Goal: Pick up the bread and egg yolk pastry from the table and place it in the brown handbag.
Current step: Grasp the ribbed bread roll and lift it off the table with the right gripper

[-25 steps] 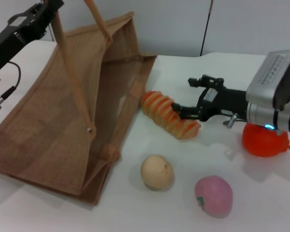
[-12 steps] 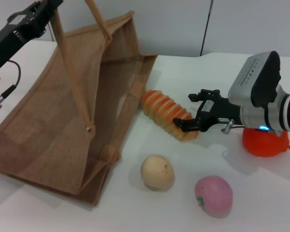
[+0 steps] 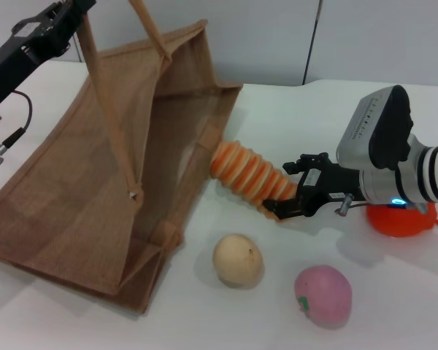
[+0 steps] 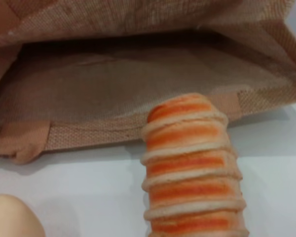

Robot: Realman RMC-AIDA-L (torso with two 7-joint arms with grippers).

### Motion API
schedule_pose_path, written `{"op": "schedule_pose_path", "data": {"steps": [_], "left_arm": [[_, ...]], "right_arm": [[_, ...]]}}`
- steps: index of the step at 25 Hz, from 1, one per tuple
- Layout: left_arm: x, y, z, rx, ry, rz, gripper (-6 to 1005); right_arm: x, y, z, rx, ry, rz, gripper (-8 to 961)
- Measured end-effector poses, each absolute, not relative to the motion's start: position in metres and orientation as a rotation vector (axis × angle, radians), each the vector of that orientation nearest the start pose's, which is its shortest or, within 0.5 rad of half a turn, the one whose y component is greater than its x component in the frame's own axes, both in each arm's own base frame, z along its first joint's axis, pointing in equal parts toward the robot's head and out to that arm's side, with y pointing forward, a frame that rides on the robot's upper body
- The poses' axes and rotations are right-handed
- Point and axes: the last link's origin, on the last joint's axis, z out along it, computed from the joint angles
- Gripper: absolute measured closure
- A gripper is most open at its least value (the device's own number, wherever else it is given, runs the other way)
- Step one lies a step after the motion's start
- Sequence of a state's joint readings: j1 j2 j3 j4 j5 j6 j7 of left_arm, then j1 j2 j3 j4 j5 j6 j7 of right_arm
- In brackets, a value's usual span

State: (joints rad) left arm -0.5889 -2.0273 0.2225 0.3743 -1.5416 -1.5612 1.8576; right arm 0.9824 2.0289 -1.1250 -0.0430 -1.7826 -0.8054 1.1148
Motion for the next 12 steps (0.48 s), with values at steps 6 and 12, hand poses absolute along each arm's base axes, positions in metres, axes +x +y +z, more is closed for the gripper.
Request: {"op": "schedule_pose_path", "data": {"steps": [6, 12], "left_arm": [[-0.2670, 0.3666, 0.0752, -1.937, -0.702, -1.394, 872], [-0.2672, 0.3666, 0.0750, -1.938, -0.704, -1.391, 871]], "right_arm": [[0.2278, 0.4067, -0.0961, -2.746, 0.318, 0.039, 72], [0.2277, 0.4064, -0.0964, -2.749, 0.315, 0.038, 213]]}}
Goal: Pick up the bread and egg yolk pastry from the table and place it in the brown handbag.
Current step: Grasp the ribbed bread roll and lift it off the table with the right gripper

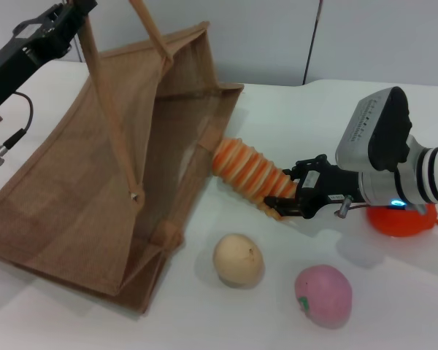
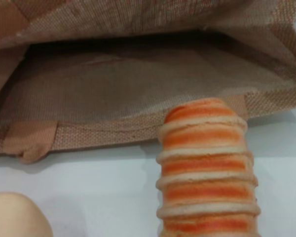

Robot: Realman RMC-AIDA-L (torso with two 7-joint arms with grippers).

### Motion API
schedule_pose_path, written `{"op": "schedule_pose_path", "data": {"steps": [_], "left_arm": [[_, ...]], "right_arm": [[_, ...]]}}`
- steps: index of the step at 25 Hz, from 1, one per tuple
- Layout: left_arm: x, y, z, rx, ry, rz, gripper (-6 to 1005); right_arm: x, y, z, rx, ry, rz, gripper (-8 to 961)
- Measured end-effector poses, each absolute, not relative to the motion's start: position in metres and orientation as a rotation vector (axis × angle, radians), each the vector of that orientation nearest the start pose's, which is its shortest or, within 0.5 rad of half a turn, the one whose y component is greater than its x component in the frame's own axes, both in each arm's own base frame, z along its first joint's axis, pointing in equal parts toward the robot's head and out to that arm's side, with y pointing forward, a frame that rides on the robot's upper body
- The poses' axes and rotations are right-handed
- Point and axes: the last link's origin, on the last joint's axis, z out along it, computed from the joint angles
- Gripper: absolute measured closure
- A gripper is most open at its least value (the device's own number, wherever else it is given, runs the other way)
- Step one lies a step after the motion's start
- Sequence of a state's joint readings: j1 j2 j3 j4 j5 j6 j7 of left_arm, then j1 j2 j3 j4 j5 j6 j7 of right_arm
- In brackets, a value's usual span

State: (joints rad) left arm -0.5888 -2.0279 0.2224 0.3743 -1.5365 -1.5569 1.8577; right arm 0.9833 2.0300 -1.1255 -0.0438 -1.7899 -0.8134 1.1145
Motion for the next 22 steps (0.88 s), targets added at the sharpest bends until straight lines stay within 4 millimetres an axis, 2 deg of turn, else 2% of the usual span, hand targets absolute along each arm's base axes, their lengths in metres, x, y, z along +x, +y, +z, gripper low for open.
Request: {"op": "schedule_pose_path", "data": {"steps": [2, 7, 22], "left_arm": [[-0.2673, 0.3664, 0.0747, -1.940, -0.705, -1.390, 870], [-0.2675, 0.3662, 0.0744, -1.942, -0.706, -1.388, 870], [-0.2694, 0.3647, 0.0747, -1.943, -0.708, -1.384, 867]], "right_arm": [[0.2277, 0.4062, -0.0966, -2.751, 0.298, 0.034, 284], [0.2288, 0.4054, -0.0968, -2.752, 0.287, 0.033, 378], [0.2271, 0.4059, -0.0889, -2.747, 0.295, 0.113, 491]]}}
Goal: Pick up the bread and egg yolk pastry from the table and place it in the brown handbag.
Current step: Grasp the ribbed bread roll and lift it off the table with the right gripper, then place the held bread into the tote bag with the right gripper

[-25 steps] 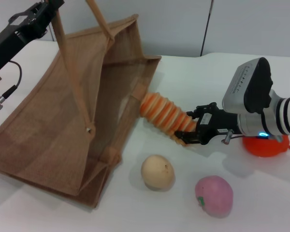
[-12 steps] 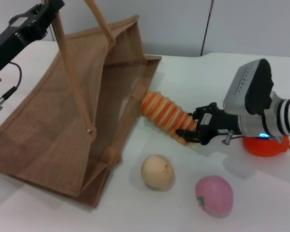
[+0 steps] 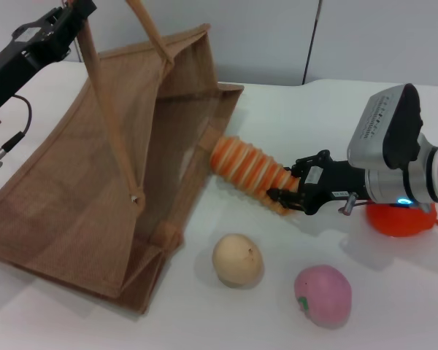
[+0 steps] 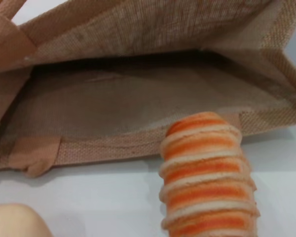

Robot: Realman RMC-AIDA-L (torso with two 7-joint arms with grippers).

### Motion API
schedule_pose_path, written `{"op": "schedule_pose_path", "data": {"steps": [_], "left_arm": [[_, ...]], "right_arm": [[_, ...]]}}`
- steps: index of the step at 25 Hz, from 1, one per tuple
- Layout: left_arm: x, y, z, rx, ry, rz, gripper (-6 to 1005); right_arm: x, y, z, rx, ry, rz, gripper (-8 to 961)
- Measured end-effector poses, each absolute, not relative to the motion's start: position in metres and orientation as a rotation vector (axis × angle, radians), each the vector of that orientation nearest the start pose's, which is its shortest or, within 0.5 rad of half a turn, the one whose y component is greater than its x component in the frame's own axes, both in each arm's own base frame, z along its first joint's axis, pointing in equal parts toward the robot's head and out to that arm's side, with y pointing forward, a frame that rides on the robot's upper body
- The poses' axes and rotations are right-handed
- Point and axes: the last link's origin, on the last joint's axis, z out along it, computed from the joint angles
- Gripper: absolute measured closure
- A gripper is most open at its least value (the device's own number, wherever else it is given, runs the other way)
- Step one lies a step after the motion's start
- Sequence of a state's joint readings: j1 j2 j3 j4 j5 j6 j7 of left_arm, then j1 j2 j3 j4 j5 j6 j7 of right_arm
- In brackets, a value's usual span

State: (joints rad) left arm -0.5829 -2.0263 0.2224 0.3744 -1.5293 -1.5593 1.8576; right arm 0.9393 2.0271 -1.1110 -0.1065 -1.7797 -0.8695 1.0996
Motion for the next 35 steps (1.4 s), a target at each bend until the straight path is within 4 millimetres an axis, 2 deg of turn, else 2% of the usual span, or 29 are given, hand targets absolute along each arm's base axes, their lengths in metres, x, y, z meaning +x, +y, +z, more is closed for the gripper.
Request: {"op": "schedule_pose_path", "data": {"steps": [3, 7, 11, 14, 21, 27, 35], "left_arm": [[-0.269, 0.365, 0.074, -1.947, -0.708, -1.383, 867], [-0.267, 0.365, 0.073, -1.961, -0.705, -1.380, 866], [-0.262, 0.368, 0.072, -1.986, -0.696, -1.384, 865], [-0.255, 0.373, 0.069, -2.024, -0.685, -1.380, 865], [-0.231, 0.385, 0.059, -2.131, -0.644, -1.369, 863], [-0.220, 0.391, 0.053, -2.185, -0.635, -1.361, 862], [-0.207, 0.397, 0.049, -2.259, -0.657, -1.361, 861]], "right_arm": [[0.227, 0.408, -0.085, -2.730, 0.298, 0.126, 512], [0.229, 0.415, -0.071, -2.679, 0.310, 0.180, 547], [0.229, 0.414, -0.055, -2.669, 0.320, 0.244, 581], [0.223, 0.412, -0.051, -2.695, 0.290, 0.271, 603], [0.198, 0.410, -0.066, -2.799, 0.203, 0.214, 632], [0.165, 0.410, -0.080, -2.853, 0.091, 0.127, 651], [0.116, 0.387, -0.117, -2.854, -0.199, -0.003, 658]]}}
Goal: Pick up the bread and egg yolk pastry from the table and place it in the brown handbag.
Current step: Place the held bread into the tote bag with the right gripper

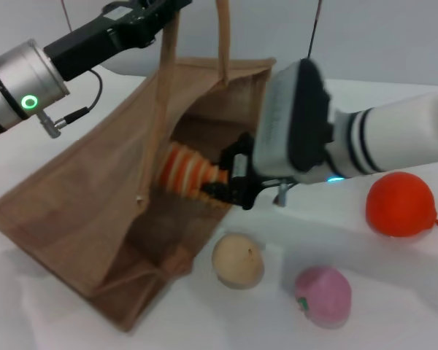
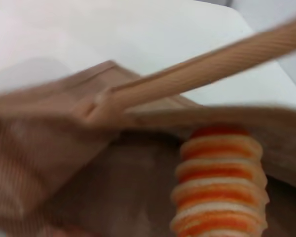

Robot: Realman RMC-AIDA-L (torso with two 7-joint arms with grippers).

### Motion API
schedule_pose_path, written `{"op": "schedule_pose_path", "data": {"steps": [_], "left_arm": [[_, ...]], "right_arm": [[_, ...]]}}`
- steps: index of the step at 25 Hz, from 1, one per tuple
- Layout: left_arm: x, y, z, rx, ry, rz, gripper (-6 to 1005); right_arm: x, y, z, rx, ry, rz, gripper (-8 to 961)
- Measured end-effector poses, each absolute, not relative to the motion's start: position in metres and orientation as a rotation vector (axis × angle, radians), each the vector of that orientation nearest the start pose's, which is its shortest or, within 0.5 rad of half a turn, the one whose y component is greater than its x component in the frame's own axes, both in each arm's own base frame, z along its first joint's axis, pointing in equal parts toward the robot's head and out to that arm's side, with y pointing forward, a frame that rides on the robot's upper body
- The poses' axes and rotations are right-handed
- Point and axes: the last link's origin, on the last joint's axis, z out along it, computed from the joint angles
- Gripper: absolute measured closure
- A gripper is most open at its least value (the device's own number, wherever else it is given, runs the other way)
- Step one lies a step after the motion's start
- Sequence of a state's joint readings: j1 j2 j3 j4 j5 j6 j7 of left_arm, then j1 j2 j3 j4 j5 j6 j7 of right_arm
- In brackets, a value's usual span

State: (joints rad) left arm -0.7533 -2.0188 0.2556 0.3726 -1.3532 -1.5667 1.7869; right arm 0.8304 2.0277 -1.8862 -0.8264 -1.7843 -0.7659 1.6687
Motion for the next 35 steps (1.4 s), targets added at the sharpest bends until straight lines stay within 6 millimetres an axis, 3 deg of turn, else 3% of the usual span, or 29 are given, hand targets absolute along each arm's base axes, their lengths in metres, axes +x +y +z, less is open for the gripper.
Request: {"op": "schedule_pose_path", "data": {"steps": [8, 18, 28, 34, 35], "left_arm": [[-0.187, 0.397, 0.039, -2.403, -0.645, -1.349, 860], [-0.176, 0.386, 0.044, -2.504, -0.605, -1.435, 858], [-0.189, 0.370, 0.072, -2.499, -0.587, -1.533, 856], [-0.201, 0.364, 0.088, -2.416, -0.572, -1.589, 855], [-0.203, 0.364, 0.090, -2.400, -0.576, -1.590, 855]], "right_arm": [[0.096, 0.381, -0.139, -2.772, -0.419, -0.041, 682], [0.095, 0.391, -0.144, -2.577, -0.491, -0.027, 686], [0.112, 0.407, -0.138, -2.496, -0.387, -0.048, 689], [0.114, 0.411, -0.135, -2.455, -0.370, -0.038, 631], [0.115, 0.410, -0.135, -2.456, -0.372, -0.040, 582]]}}
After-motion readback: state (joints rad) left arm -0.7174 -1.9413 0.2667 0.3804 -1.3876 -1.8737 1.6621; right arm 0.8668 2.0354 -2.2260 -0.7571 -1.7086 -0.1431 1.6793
